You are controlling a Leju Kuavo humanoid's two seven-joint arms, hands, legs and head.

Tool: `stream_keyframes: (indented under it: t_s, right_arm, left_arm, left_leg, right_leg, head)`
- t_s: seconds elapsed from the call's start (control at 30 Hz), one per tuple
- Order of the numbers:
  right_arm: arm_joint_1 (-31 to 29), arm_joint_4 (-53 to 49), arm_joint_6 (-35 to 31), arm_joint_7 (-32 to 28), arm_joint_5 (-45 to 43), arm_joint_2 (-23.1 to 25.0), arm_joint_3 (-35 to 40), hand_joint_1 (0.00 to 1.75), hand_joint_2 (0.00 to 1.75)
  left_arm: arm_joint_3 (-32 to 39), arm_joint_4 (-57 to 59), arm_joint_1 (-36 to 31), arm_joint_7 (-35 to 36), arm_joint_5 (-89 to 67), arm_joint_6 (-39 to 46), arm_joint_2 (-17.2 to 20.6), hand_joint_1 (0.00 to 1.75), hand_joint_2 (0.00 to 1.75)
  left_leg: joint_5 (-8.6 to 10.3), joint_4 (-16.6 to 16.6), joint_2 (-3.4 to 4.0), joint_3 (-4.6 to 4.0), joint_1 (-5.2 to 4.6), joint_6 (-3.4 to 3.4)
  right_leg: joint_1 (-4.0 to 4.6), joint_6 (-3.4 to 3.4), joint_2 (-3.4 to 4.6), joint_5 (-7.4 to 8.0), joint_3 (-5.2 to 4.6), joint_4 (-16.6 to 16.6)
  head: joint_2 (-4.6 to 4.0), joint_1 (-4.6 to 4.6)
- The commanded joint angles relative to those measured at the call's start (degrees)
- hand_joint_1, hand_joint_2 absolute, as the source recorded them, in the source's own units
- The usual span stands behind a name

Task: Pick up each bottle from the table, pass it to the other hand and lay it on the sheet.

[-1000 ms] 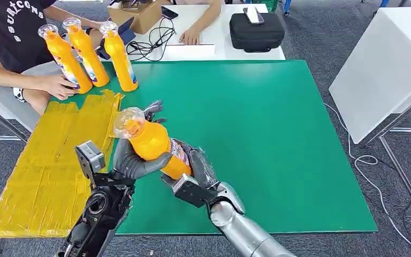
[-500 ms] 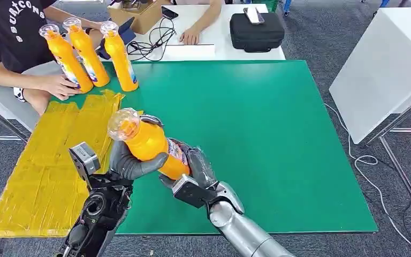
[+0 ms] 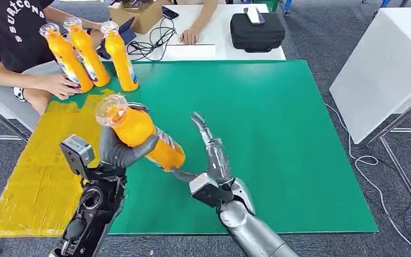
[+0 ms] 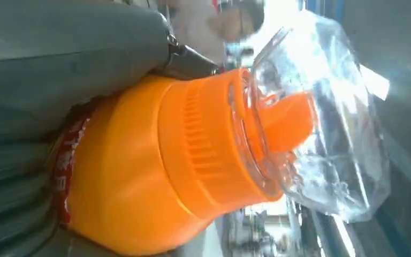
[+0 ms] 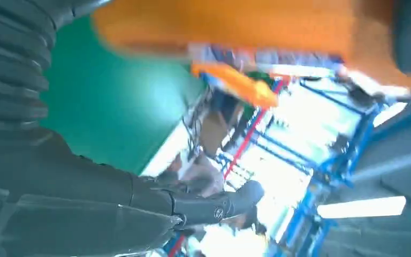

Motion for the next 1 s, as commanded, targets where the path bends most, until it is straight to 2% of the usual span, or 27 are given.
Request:
stream_keyframes:
  t_s: [0.03, 0.1, 0.2, 0.23, 0.33, 0.47, 0.57, 0.67, 0.77, 0.83, 1.0]
  right_arm:
    - [10.96, -17.78, -0.65, 3.22, 7.88, -10.68, -6.61, 0.0, 1.75]
    - [13.23, -20.21, -0.55, 2.94, 7.94, -12.2, -7.96, 0.0, 1.75]
    - [13.15, -20.35, -0.21, 3.17, 8.16, -11.93, -8.12, 0.0, 1.75]
    - [12.92, -20.13, -0.05, 3.3, 8.32, -11.58, -8.16, 0.0, 1.75]
    - [18.34, -25.32, -1.91, 4.65, 10.7, -13.61, -11.9, 0.0, 1.75]
    - [27.06, -32.76, -0.71, 4.07, 11.43, -15.94, -18.66, 0.0, 1.75]
    - [30.16, -36.05, 0.38, 3.37, 11.36, -14.58, -22.21, 0.0, 1.75]
    - [29.72, -36.48, 2.4, 3.23, 11.65, -13.73, -23.3, 0.0, 1.75]
    - [29.23, -36.21, 2.9, 3.23, 11.96, -13.32, -23.33, 0.0, 1.75]
    - [28.4, -35.86, 4.05, 3.47, 12.63, -13.15, -23.13, 0.0, 1.75]
    - [25.36, -34.42, 7.62, 3.92, 11.68, -12.55, -23.06, 0.0, 1.75]
  left_arm:
    - [6.03, 4.06, -3.46, -1.0, -7.95, 4.98, 1.67, 1.75, 1.75]
    - [6.67, 4.14, -4.15, -1.19, -9.03, 5.47, 1.8, 1.75, 1.75]
    - [6.64, 3.9, -4.18, -0.96, -9.25, 5.43, 1.62, 1.75, 1.75]
    - [6.58, 3.82, -4.11, -0.88, -9.35, 5.42, 1.48, 1.75, 1.75]
    - [6.46, 2.52, -6.11, -1.56, -23.58, 15.85, 2.57, 1.75, 1.75]
    - [4.28, 1.3, -10.47, 3.48, -42.12, 19.49, 5.94, 1.75, 1.75]
    - [0.98, 6.66, -16.02, 9.93, -55.95, 16.73, 7.3, 1.75, 1.75]
    - [-3.68, 17.19, -23.75, 13.71, -65.57, 11.41, 7.83, 1.75, 1.75]
    - [-4.65, 21.43, -26.05, 13.99, -67.57, 11.21, 7.5, 1.75, 1.75]
    - [-7.08, 26.47, -29.21, 15.59, -71.84, 7.72, 8.06, 1.75, 1.75]
    - [-11.52, 48.14, -41.15, 14.42, -73.95, -1.03, 7.42, 1.75, 1.75]
  left_leg:
    - [-0.07, -0.07, -0.21, 0.23, 0.06, -0.03]
    - [-0.04, -0.09, -0.33, 0.22, 0.03, -0.02]
    - [-0.15, 0.01, -0.29, 0.27, 0.08, -0.04]
    - [-0.08, 0.0, -0.16, 0.11, 0.03, -0.03]
    - [-0.13, 0.04, -0.19, 0.16, 0.04, -0.04]
    - [-0.09, 0.05, -0.53, 0.1, 0.08, -0.05]
    - [-0.2, 0.14, -0.6, 0.19, 0.1, -0.05]
    - [-0.11, 0.15, -0.53, 0.03, 0.08, -0.05]
    - [0.01, 0.04, -0.41, -0.02, 0.02, -0.03]
    - [-0.01, 0.04, -0.28, 0.04, 0.02, -0.03]
    - [0.04, 0.07, -0.3, 0.06, 0.02, -0.02]
  right_leg:
    - [0.06, 0.06, -0.28, -0.09, 0.35, -0.17]
    - [0.03, 0.06, -0.41, -0.11, 0.37, -0.17]
    - [0.06, 0.09, -0.39, -0.17, 0.44, -0.14]
    - [0.01, 0.06, -0.22, -0.09, 0.21, -0.08]
    - [0.04, 0.07, -0.27, -0.13, 0.3, -0.07]
    - [0.07, 0.06, -0.61, -0.21, 0.31, -0.07]
    - [0.1, 0.09, -0.7, -0.29, 0.44, -0.05]
    - [0.08, 0.07, -0.63, -0.2, 0.27, 0.02]
    - [0.01, 0.04, -0.47, -0.07, 0.12, -0.03]
    - [0.01, 0.05, -0.35, -0.05, 0.15, -0.03]
    - [0.02, 0.05, -0.38, -0.03, 0.15, 0.0]
  head:
    - [0.0, -0.02]
    - [0.0, -0.02]
    - [0.0, -0.02]
    - [0.0, -0.02]
    - [0.0, -0.02]
    - [0.0, -0.02]
    - [0.0, -0.02]
    - [0.0, -0.02]
    - [0.0, 0.0]
    - [0.0, -0.02]
    - [0.0, -0.02]
